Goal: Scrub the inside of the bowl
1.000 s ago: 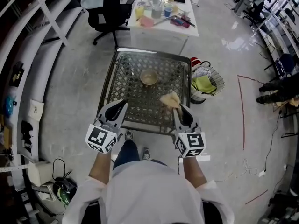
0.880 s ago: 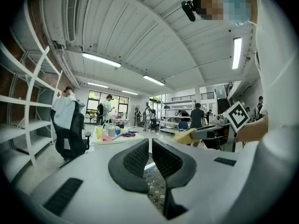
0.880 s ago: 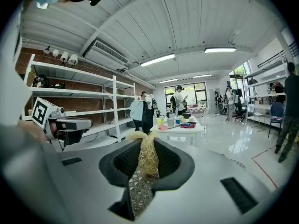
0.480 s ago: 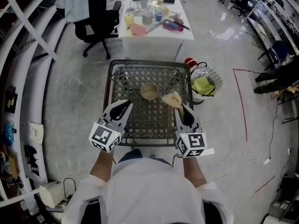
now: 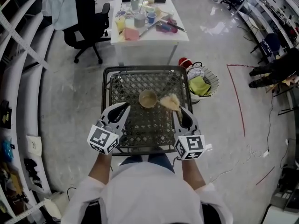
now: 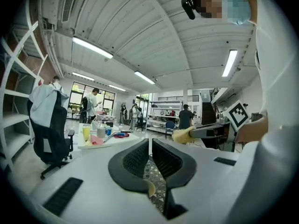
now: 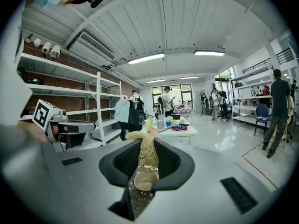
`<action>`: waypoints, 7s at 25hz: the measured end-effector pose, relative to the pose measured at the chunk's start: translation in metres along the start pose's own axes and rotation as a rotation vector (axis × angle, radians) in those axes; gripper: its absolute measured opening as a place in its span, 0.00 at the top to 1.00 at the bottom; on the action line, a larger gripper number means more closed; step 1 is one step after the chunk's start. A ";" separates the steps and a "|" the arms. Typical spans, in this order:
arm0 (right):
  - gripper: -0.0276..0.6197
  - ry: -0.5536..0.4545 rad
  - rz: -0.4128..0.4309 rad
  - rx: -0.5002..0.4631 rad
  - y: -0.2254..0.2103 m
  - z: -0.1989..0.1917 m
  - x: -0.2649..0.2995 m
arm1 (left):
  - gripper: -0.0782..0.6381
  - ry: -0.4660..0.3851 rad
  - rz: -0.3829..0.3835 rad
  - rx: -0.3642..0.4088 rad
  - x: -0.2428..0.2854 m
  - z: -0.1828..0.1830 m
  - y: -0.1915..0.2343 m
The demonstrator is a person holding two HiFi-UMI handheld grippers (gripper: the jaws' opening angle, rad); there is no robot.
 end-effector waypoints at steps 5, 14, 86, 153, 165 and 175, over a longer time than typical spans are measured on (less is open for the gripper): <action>0.82 0.018 0.025 -0.009 -0.012 0.001 0.020 | 0.83 0.019 0.040 -0.004 0.014 -0.005 0.013; 0.82 0.037 0.082 -0.012 -0.032 -0.004 0.045 | 0.83 0.035 0.103 -0.038 0.045 -0.017 0.025; 0.82 0.183 0.233 0.054 -0.053 -0.061 0.104 | 0.79 0.738 0.268 -0.627 0.148 -0.310 0.080; 0.82 0.097 0.214 -0.393 0.025 0.023 0.069 | 0.84 0.169 0.243 0.172 0.137 0.025 0.016; 0.82 0.049 0.189 -0.426 0.023 0.044 0.085 | 0.84 0.186 0.222 0.168 0.131 0.015 0.007; 0.82 0.132 0.182 -0.390 0.019 0.016 0.071 | 0.84 0.184 0.223 0.141 0.139 0.012 0.016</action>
Point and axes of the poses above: the fingertips, and each gripper's own axes: x forward along the fingers, y to its left, z out of its top, the point moved 3 cm from there along -x, backward along the fingers, and after that the axes turned 4 degrees about -y, right-handed, at the moved point
